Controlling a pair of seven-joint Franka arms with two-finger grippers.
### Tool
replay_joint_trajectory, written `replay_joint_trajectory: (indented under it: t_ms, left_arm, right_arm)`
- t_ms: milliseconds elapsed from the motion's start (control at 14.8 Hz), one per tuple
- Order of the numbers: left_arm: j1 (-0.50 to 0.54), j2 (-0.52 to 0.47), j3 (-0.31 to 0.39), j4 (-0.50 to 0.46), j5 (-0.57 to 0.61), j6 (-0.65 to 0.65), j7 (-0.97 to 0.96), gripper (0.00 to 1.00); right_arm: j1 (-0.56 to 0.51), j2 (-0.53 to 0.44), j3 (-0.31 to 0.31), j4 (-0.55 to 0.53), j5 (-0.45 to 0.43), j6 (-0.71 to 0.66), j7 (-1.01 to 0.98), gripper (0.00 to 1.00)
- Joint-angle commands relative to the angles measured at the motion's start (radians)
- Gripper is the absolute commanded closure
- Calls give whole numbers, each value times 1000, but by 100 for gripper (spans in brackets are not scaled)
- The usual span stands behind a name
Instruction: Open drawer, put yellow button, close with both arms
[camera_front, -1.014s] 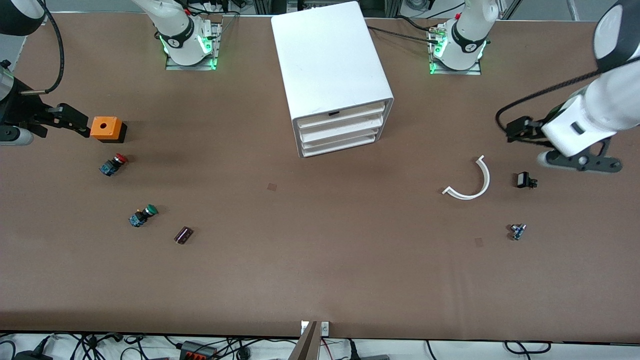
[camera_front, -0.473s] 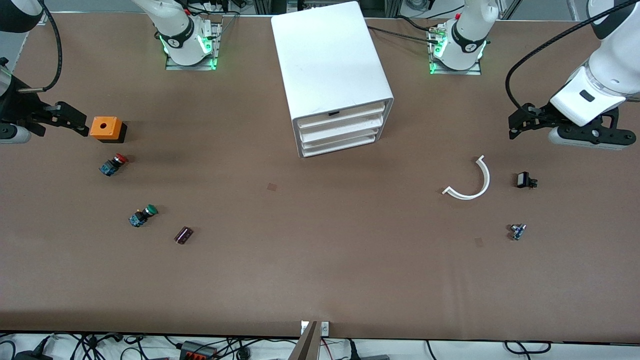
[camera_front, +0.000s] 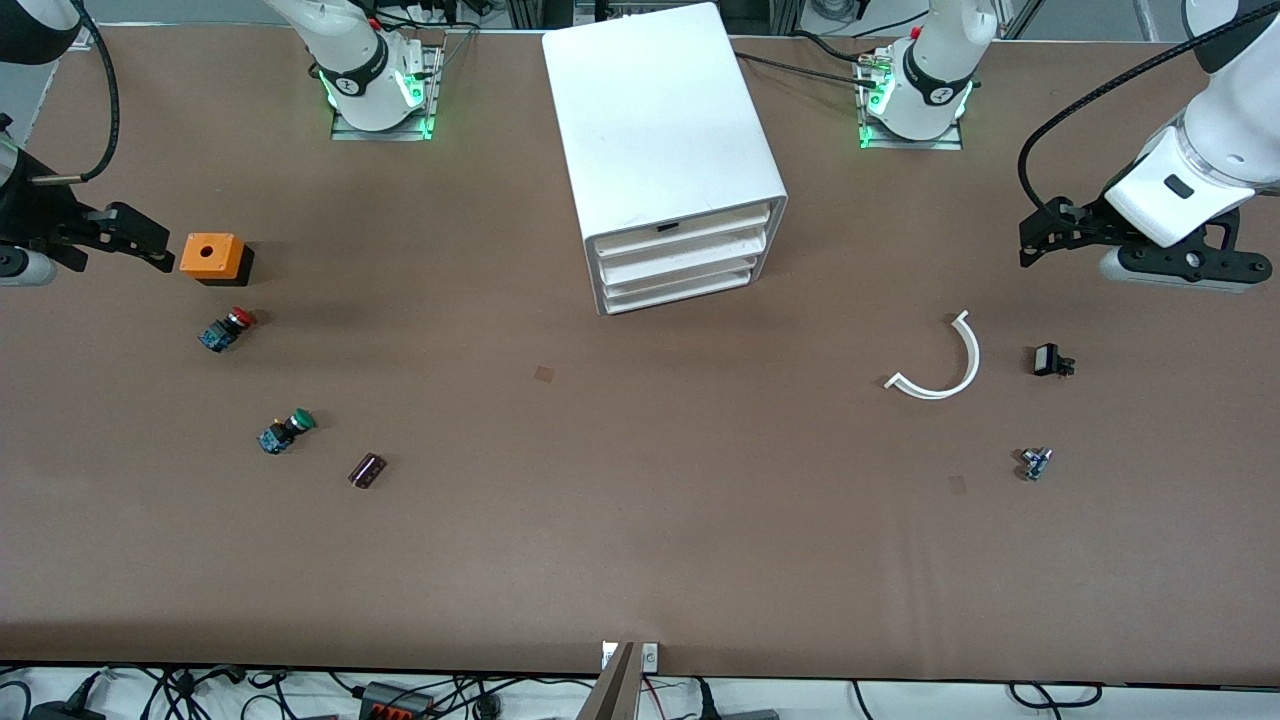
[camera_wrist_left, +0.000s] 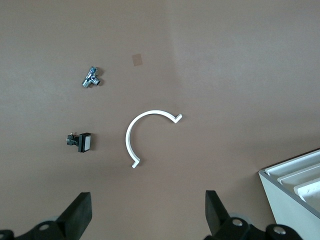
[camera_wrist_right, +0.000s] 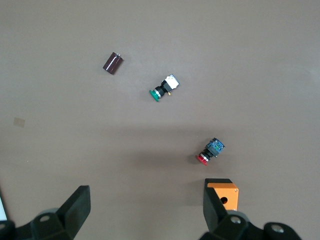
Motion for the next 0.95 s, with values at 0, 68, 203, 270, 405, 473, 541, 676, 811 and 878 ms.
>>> replay_joint_trajectory:
  t_ms: [0,68,203,270,405,473,541,676,811,878]
  left_arm:
    - [-7,-12,7,6,-7,-18,0,0]
    - [-7,-12,6,6,-7,-20,0,0]
    - [-7,-10,7,6,-7,-20,0,0]
    - [-7,-12,6,6,-7,-20,0,0]
    - [-7,-12,6,6,-7,-33,0,0]
    - [-7,-12,6,6,-7,-33,0,0]
    - [-7,-12,6,6,-7,-33,0,0]
    - [-7,-13,6,6,-7,-35,0,0]
    - [-7,-12,6,6,-7,-35,0,0]
    - [-7,-13,6,6,-7,-35,0,0]
  right_arm:
    - [-8,-14,4,-7,-3,-10,-6,0]
    - [-6,-11,4,-10,-2,-10,-6,0]
    - [-8,-10,4,-14,-2,-10,-6,0]
    - [-8,-8,4,-14,-2,-8,-6,0]
    - [-8,-7,4,-14,-2,-1,-8,0]
    - [-8,-8,4,-14,-2,-1,-8,0]
    - [-8,-10,4,-14,-2,-5,-8,0]
    - [-9,-10,4,-16,0,-8,-13,0]
    - [-9,-8,2,-20,1,-10,-14,0]
    - [-9,-8,2,-22,1,-8,-14,0]
